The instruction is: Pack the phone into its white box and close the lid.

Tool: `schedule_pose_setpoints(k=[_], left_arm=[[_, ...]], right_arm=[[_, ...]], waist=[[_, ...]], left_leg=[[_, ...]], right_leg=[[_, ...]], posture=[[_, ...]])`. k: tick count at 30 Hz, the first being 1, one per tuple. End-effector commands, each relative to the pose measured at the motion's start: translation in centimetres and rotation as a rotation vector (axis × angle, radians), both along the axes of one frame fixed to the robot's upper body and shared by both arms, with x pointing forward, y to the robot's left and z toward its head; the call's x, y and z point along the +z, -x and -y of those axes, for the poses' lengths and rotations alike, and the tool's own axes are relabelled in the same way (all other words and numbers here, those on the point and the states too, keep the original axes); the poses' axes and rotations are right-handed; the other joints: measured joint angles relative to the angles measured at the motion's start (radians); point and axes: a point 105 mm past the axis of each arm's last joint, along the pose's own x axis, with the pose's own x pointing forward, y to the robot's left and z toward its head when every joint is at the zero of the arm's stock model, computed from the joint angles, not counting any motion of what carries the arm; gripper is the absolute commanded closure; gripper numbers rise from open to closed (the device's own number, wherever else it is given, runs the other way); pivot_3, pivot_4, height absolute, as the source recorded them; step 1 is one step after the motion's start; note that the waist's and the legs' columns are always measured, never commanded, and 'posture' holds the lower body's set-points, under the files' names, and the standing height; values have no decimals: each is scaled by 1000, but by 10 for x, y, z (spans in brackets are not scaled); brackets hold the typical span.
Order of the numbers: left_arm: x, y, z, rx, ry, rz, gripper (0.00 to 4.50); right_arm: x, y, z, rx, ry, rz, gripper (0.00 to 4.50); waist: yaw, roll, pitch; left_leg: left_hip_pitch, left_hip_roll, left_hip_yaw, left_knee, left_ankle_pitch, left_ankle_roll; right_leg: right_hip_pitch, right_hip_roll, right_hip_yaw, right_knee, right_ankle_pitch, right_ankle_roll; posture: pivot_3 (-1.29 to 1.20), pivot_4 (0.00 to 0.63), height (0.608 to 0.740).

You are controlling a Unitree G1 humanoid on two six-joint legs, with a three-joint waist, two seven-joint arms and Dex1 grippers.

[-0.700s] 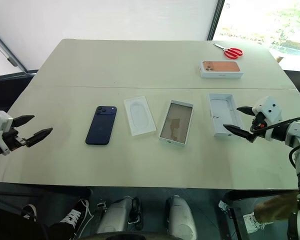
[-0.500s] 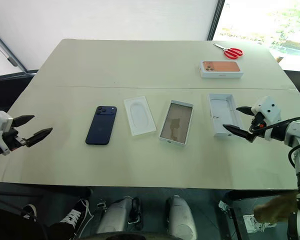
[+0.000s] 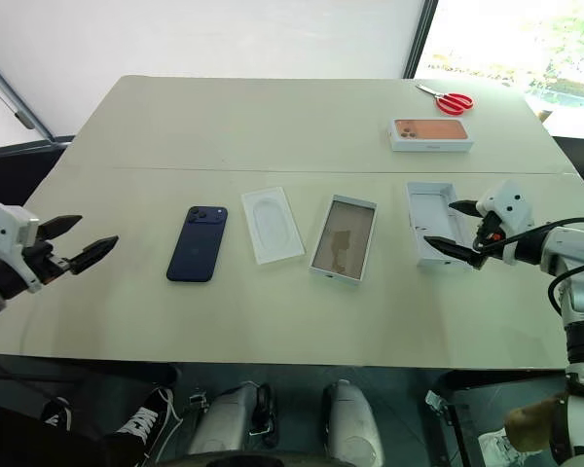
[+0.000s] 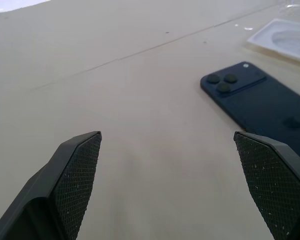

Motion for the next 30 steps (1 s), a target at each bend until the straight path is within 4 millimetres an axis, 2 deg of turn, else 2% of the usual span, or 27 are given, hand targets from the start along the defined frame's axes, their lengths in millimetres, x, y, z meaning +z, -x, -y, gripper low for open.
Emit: schedule_pose_setpoints(k=[1,8,11,14,17,20,21,25,27,30], left_arm=[[8,0,6,-13,-4,25,48],[5,-4,6,2,22,-28,48],[0,-5,22,-25,85,-98,48],[8,-11,45,-36,219,-138,48],[12,-21,76,-84,364,-212,48],[9,-31,101,-101,343,-222,48],[9,-33,105,-103,364,-236,48],[-2,-48,151,-137,521,-325,48],[2,-47,169,-176,609,-350,48],[0,-51,179,-171,707,-399,48]], right_arm=[[13,-4,-2,10,14,57,8],[10,-4,-5,17,14,61,8],[16,-2,-11,58,28,62,8],[28,-2,-25,127,55,81,8],[38,1,-58,242,48,98,8],[37,2,-84,301,16,102,8],[37,2,-88,306,9,99,8],[18,-1,-102,329,32,101,8],[15,-2,-105,326,24,102,8],[14,-3,-106,321,29,111,8]], waist=[[0,0,0],[1,0,0],[2,0,0],[5,0,0],[7,0,0],[5,-2,0],[5,-2,0],[16,-3,0],[16,-3,1],[15,-4,1]], left_leg=[[0,0,0,0,0,0],[0,0,0,0,0,0],[0,0,0,1,0,0],[0,0,0,1,1,-1],[0,0,0,3,3,1],[0,0,0,4,4,0],[1,0,0,4,5,0],[0,1,1,8,5,0],[-1,3,0,13,3,2],[-1,2,0,14,3,3]], right_leg=[[0,0,0,0,0,0],[0,0,0,0,0,0],[0,0,0,0,0,0],[1,0,0,0,0,1],[2,0,-1,2,2,3],[3,2,-1,2,2,5],[3,2,-1,2,2,5],[5,4,-2,3,2,6],[7,6,-2,4,3,7],[7,6,-2,3,3,8]], posture=[[0,150,740],[0,150,740],[0,150,740],[0,150,740],[0,150,740],[0,150,740],[0,150,740],[0,150,740],[0,150,740],[0,150,740]])
